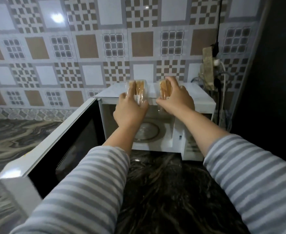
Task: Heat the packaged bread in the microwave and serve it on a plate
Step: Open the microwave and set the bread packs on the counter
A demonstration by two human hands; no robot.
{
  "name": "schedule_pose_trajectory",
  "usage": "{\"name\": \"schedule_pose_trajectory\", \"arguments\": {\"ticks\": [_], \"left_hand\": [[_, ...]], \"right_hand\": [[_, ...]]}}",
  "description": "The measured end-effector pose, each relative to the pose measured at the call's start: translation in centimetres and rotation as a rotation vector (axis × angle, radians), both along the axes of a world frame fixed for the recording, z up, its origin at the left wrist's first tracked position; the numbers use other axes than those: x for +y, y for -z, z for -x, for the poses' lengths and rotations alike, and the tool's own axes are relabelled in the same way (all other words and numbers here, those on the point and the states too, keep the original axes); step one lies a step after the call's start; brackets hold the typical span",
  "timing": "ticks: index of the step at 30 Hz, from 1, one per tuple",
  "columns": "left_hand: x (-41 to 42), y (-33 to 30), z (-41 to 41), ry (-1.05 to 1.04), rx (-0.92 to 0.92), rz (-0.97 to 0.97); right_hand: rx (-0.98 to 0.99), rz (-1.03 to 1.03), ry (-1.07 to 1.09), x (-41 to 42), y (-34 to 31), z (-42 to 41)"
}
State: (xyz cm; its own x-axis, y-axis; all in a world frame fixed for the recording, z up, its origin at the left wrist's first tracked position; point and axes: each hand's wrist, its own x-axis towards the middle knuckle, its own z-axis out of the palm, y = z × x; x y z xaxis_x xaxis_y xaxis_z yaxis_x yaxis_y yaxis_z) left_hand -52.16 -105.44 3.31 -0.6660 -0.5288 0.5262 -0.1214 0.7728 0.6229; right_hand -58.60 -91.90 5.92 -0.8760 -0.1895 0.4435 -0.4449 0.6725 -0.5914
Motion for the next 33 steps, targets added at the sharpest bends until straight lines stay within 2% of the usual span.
{"name": "schedule_pose_trajectory", "arguments": {"ticks": [4,8,12,14,21,24,26,28,31,33], "left_hand": [[1.7,5.1,-5.2,0.037,0.098,0.007],[3.9,10.8,-9.9,0.105,0.109,-0.116],[5.7,16.2,-13.3,0.016,-0.161,-0.086],[6.7,18.3,-14.4,0.019,-0.233,-0.119],[9.5,21.2,-14.5,0.007,-0.367,-0.162],[10.1,21.5,-14.0,0.014,-0.396,-0.208],[10.3,21.4,-13.9,0.045,-0.391,-0.205],[9.6,21.4,-14.2,0.085,-0.346,-0.185],[6.7,22.1,-15.0,0.192,-0.256,-0.236],[4.5,22.8,-16.0,0.322,-0.267,-0.193]], "right_hand": [[0.131,0.011,0.003,2.4,4.9,-6.0],[0.072,0.060,0.032,5.1,11.5,-10.5],[-0.078,0.035,0.071,7.9,17.7,-13.4],[-0.152,0.032,0.089,9.1,20.0,-14.0],[-0.199,-0.042,0.162,11.9,23.9,-14.1],[-0.277,-0.071,0.112,12.5,23.9,-13.2],[-0.300,-0.183,0.080,12.6,23.5,-12.7],[-0.171,-0.343,0.093,12.2,23.1,-13.4],[0.221,-0.321,-0.027,11.3,22.9,-15.5],[0.399,-0.330,-0.147,10.6,23.9,-16.4]]}}
